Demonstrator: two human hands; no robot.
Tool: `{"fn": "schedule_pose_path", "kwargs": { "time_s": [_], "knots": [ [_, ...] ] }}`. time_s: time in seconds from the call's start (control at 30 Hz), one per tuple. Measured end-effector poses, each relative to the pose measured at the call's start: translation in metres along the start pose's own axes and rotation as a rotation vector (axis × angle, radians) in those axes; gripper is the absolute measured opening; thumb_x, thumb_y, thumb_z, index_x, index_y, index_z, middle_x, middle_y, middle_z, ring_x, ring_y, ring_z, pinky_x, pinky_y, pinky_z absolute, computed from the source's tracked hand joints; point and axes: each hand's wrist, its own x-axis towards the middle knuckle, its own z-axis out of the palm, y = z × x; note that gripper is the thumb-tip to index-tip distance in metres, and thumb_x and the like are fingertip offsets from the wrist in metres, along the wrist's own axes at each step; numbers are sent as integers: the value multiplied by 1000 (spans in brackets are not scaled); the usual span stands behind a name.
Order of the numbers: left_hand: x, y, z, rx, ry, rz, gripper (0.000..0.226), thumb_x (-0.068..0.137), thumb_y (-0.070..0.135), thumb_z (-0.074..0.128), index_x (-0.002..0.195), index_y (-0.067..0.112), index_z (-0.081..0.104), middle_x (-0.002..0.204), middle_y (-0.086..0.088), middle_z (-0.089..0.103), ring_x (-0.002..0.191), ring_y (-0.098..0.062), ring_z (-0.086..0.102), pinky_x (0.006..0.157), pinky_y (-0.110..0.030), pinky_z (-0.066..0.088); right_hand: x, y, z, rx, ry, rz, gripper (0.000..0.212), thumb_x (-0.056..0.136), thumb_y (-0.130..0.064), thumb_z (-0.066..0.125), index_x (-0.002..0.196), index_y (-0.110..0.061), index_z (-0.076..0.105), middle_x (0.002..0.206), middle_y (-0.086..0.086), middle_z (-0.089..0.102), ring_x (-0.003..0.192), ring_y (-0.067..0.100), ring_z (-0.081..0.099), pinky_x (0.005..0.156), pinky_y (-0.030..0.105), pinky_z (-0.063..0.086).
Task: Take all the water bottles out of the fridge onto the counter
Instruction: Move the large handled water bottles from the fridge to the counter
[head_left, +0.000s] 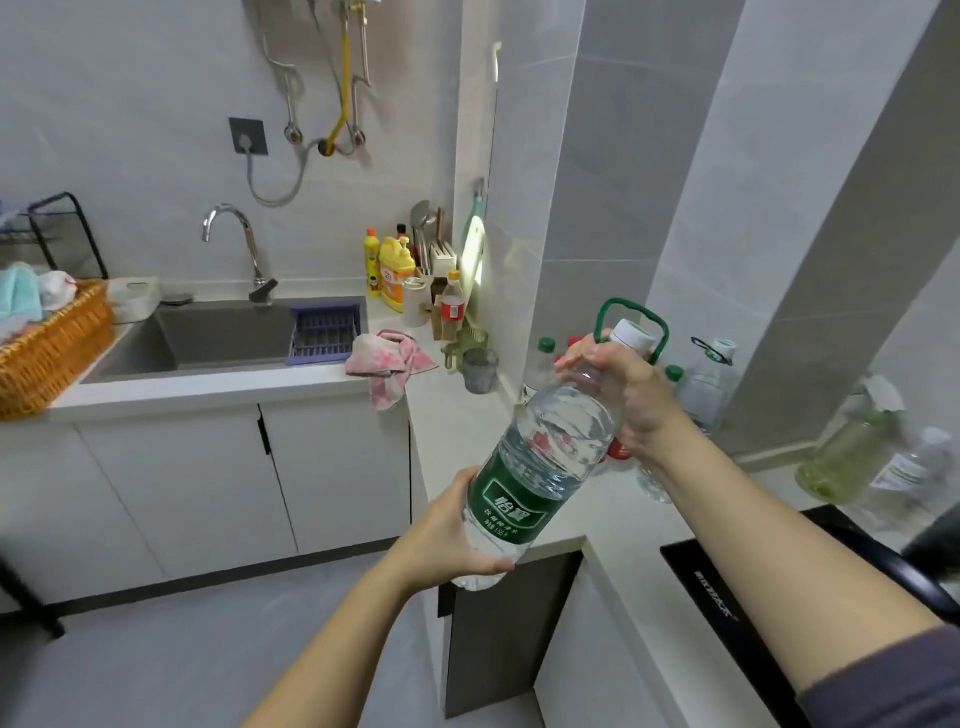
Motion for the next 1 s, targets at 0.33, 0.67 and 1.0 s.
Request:
{"fn": "schedule_pose_path", "kwargs": {
  "time_s": [0.33,0.67,1.0],
  "knots": [
    [133,-61,12,24,-178,-18,92,58,38,88,135,27,38,126,14,57,112,-4,56,95,-25,48,73,56,-28,-233,211,-43,16,66,-17,72,75,-5,67,79,10,69,81,21,66,85,36,56],
    [188,-100,62,-17,-181,-93,89,55,32,89,131,24,45,120,10,63,107,-9,61,90,-28,51,99,105,-61,-386,202,-1,3,79,-6,72,78,-7,69,78,-4,74,80,10,69,76,24,55],
    [204,-114,98,-117,-46,-158,84,52,37,89,126,32,48,115,19,64,103,3,60,86,-23,51,127,120,-84,-429,22,56,6,74,-13,68,76,-9,65,84,12,68,81,18,64,77,33,54]
  ]
}}
